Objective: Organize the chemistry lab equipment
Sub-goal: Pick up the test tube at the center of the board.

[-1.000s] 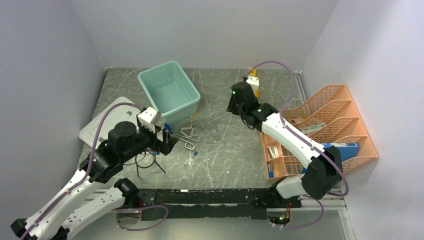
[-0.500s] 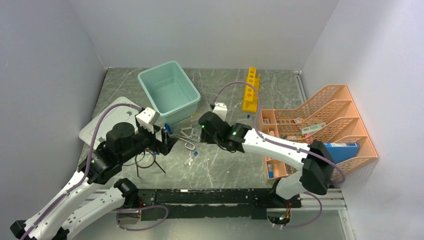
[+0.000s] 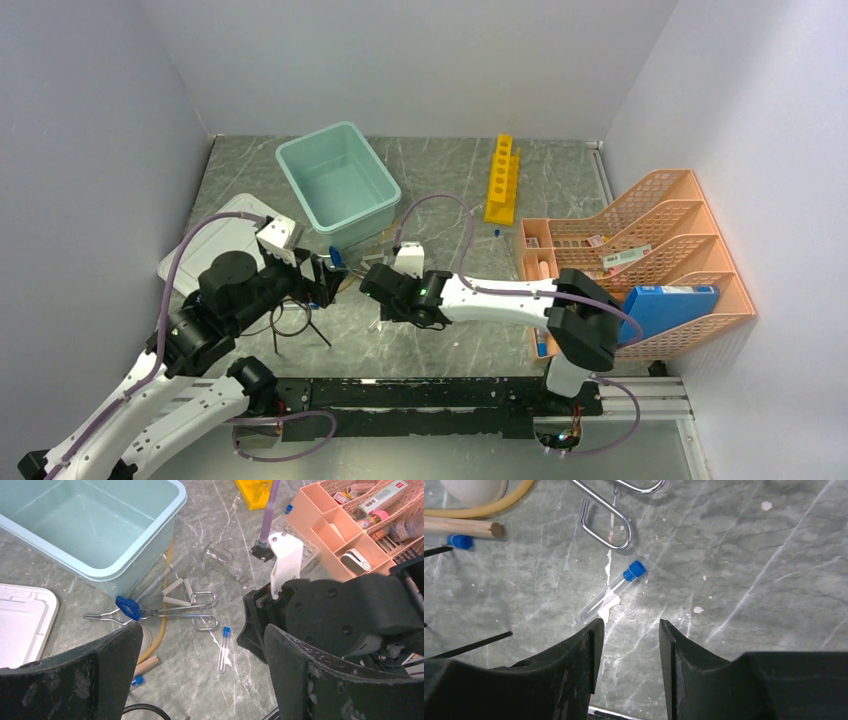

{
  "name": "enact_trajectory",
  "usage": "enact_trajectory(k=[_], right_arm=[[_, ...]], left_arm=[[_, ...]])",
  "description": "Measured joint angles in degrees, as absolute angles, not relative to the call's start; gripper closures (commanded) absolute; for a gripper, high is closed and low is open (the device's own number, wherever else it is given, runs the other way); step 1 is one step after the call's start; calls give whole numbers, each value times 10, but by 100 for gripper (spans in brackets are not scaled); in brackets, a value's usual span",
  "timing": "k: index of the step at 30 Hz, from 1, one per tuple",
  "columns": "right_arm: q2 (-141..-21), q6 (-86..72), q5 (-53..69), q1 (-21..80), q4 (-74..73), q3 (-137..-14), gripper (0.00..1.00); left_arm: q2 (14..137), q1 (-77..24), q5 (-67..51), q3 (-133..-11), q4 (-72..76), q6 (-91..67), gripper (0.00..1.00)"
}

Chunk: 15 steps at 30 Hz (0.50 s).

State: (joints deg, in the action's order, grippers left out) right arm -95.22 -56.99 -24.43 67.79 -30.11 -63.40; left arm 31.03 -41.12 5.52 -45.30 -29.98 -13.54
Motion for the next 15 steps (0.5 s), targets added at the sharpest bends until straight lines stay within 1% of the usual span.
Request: enact_trajectory(k=[15], right_arm=[[-1066,-637,-256,697,-320,-705,51]], left_arm=[[296,-411,71,-453,-303,-140,4]])
